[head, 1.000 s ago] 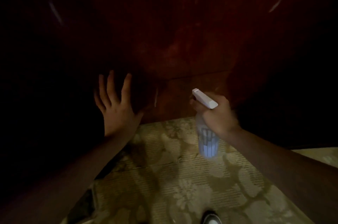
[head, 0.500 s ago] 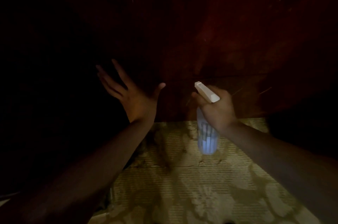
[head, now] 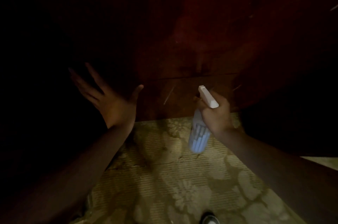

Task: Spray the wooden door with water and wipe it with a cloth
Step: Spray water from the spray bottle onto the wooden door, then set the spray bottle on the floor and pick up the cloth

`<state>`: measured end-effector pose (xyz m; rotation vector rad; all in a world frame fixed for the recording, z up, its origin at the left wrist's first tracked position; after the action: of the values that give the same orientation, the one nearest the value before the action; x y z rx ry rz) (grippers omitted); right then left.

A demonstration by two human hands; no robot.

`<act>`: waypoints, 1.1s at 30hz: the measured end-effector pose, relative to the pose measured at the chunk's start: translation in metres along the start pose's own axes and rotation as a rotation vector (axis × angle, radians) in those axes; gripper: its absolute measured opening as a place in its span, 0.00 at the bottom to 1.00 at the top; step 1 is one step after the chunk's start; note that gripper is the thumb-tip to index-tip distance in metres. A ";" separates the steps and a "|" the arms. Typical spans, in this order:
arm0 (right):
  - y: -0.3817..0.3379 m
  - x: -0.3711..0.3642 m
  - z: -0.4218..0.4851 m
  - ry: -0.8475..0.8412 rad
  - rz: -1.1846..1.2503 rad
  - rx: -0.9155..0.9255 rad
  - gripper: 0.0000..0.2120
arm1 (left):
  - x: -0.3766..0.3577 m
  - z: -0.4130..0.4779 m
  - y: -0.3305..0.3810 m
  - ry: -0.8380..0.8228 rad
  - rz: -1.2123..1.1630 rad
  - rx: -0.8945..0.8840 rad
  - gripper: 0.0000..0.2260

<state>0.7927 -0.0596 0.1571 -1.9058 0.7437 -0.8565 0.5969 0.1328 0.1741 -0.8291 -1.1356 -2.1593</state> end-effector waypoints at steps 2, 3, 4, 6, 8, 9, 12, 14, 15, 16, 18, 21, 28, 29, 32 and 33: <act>0.006 0.015 -0.004 0.025 -0.041 0.007 0.03 | -0.001 -0.004 0.004 -0.036 -0.019 0.019 0.62; 0.007 0.022 -0.005 0.030 -0.067 0.014 0.03 | -0.001 -0.004 0.006 -0.036 -0.025 0.013 0.61; 0.007 0.027 -0.006 0.026 -0.092 0.021 0.03 | -0.001 -0.004 0.007 -0.026 -0.026 0.005 0.60; 0.008 0.033 -0.011 -0.004 -0.143 0.036 0.05 | 0.000 -0.007 0.008 -0.026 -0.032 0.029 0.57; 0.008 0.031 -0.024 -0.058 -0.181 0.054 0.03 | 0.002 -0.025 0.009 -0.098 -0.051 0.081 0.50; 0.006 0.029 -0.032 -0.092 -0.179 0.061 0.03 | 0.000 -0.040 0.010 -0.183 -0.078 0.067 0.45; -0.008 0.006 -0.060 -0.238 -0.123 0.081 0.04 | 0.004 -0.094 0.010 -0.603 -0.339 -0.010 0.31; -0.021 -0.012 -0.077 -0.304 -0.069 0.113 0.04 | 0.014 -0.132 0.019 -0.813 -0.539 -0.024 0.33; -0.026 -0.024 -0.089 -0.353 -0.052 0.125 0.04 | 0.020 -0.148 0.022 -0.849 -0.603 -0.016 0.39; -0.031 -0.036 -0.100 -0.409 -0.038 0.129 0.04 | 0.024 -0.160 0.022 -0.878 -0.641 -0.009 0.43; -0.039 -0.063 -0.127 -0.549 -0.042 0.147 0.04 | 0.040 -0.180 0.011 -0.880 -0.663 0.070 0.44; -0.042 -0.092 -0.164 -0.684 -0.083 0.149 0.09 | 0.075 -0.192 -0.017 -0.707 -0.649 0.273 0.36; 0.034 -0.162 -0.258 -0.964 -0.659 0.269 0.36 | 0.161 -0.268 -0.116 -0.451 -0.297 0.455 0.34; 0.044 -0.174 -0.266 -0.972 -0.708 0.301 0.37 | 0.167 -0.278 -0.128 -0.457 -0.255 0.464 0.34; 0.085 -0.221 -0.292 -1.035 -0.756 0.363 0.38 | 0.184 -0.315 -0.175 -0.412 -0.281 0.541 0.30; 0.099 -0.238 -0.299 -1.059 -0.750 0.369 0.38 | 0.189 -0.326 -0.192 -0.401 -0.249 0.540 0.33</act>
<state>0.4005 -0.0616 0.1145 -1.9252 -0.7477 -0.2387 0.2517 -0.0875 0.0676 -0.9194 -2.0022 -1.7557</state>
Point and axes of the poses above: each hand's wrist, its own z-axis towards the middle knuckle, its own x-axis out of the back of the hand, y = z × x, the point moved 4 cm from there along z, towards the middle knuckle, and after that the axes turned 9 degrees about -x, right-handed, at the moved point
